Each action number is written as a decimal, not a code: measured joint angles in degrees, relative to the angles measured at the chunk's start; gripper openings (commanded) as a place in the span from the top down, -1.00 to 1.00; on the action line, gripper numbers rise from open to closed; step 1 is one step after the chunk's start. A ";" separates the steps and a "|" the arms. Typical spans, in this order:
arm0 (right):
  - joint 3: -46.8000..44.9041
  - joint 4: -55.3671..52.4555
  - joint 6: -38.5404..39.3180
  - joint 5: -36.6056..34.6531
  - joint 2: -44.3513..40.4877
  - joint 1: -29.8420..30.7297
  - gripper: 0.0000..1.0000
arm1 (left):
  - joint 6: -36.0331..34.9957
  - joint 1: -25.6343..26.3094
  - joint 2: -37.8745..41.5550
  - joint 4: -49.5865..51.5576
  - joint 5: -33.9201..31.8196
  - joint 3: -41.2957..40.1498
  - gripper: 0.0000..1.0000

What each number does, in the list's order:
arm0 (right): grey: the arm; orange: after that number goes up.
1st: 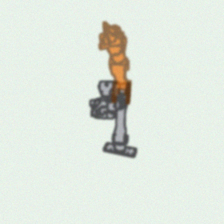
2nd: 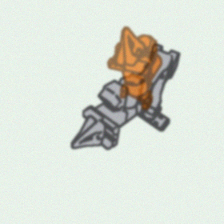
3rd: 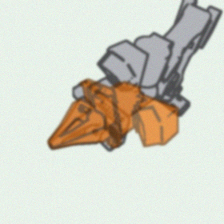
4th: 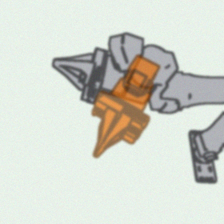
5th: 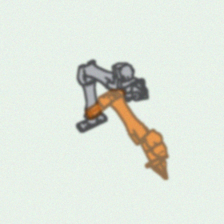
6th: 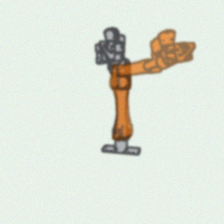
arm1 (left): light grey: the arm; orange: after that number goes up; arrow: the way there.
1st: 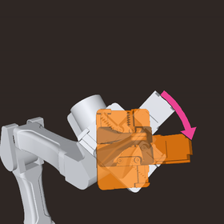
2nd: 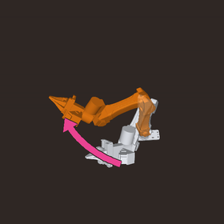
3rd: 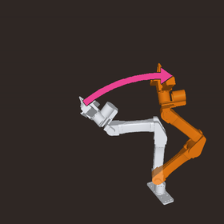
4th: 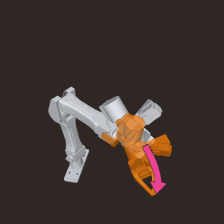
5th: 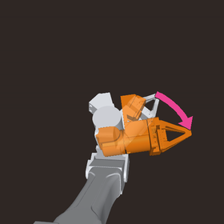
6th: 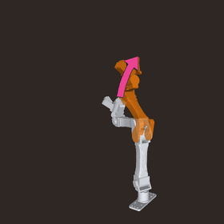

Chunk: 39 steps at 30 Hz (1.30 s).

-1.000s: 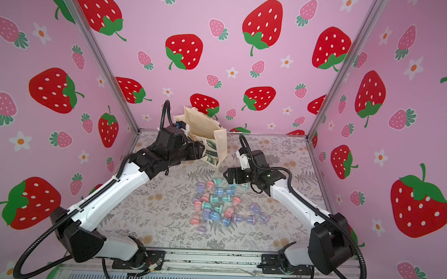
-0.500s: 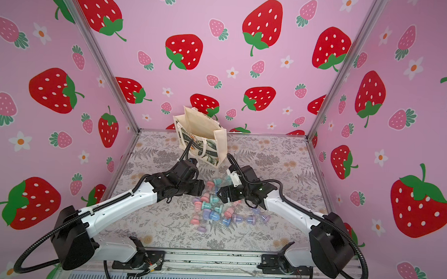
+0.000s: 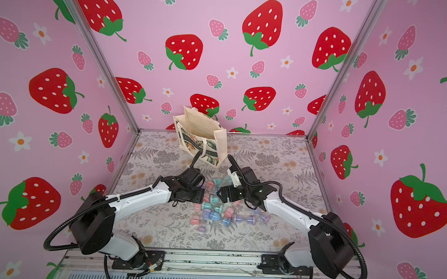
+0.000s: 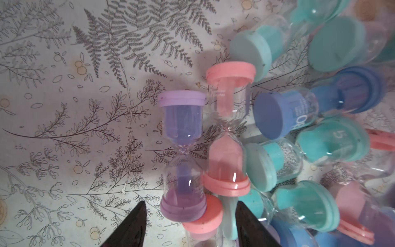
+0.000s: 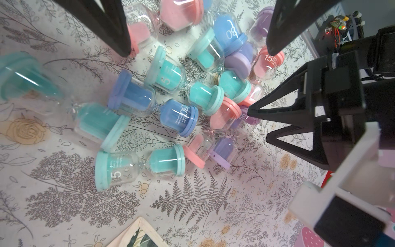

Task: Put the hourglass into the canvas bag
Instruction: Pick up the hourglass from the center of the board.

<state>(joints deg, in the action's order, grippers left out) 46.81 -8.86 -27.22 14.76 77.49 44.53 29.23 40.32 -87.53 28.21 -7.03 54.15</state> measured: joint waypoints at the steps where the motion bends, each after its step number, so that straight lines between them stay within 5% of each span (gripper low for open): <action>1: -0.07 0.11 -0.02 -0.13 0.00 0.00 -0.99 | 0.31 -0.15 -0.35 -0.13 0.00 -0.35 -0.31; 21: -0.09 1.09 -0.11 -0.44 0.72 0.00 -0.99 | 2.67 -2.51 -8.66 -3.91 -0.07 -1.18 -0.11; 39: -0.04 1.09 -0.02 -1.25 2.40 0.00 -0.99 | 3.61 -2.60 -8.13 -4.26 0.20 -1.73 -0.01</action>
<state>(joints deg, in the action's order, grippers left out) 46.76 -7.77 -27.24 13.52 79.90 44.53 32.84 37.71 -95.66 23.94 -6.83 52.42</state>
